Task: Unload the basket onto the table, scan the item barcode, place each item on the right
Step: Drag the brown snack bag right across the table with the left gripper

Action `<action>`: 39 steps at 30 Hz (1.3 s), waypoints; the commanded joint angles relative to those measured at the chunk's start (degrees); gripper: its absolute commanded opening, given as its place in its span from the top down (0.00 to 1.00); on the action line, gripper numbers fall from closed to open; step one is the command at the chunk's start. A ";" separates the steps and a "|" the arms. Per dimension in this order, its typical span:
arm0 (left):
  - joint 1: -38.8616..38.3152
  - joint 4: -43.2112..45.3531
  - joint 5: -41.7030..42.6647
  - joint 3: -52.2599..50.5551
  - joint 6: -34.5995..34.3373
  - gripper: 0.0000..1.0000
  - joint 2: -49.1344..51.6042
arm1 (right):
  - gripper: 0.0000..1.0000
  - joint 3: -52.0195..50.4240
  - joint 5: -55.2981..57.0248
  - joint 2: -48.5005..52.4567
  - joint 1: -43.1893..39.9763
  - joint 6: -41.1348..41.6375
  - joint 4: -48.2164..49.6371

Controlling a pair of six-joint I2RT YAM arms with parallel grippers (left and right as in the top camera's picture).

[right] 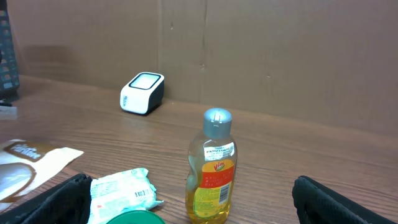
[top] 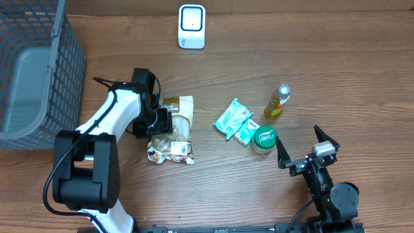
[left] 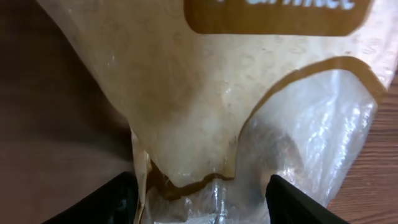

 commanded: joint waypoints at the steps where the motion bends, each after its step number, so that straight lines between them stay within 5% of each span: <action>1: 0.11 -1.11 -4.90 0.85 -7.87 0.31 0.17 | 0.00 -0.61 0.37 -0.57 -0.17 0.11 0.17; 12: 2.01 1.16 -0.72 0.92 -8.52 0.21 -1.57 | 0.00 -0.61 0.37 -0.57 -0.17 0.11 0.17; 15: 2.34 1.44 -0.74 0.92 -8.52 0.00 -1.57 | 0.00 -0.61 0.37 -0.57 -0.17 0.11 0.17; 22: 2.36 2.95 1.05 0.92 -4.98 0.00 -1.57 | 0.00 -0.61 0.37 -0.57 -0.17 0.11 0.17; 30: 2.34 1.40 0.79 0.87 -2.89 0.24 -1.57 | 0.00 -0.61 0.37 -0.57 -0.17 0.11 0.17; 39: 2.16 2.38 0.83 -0.13 -3.30 0.23 -1.33 | 0.00 -0.61 0.37 -0.57 -0.17 0.11 0.17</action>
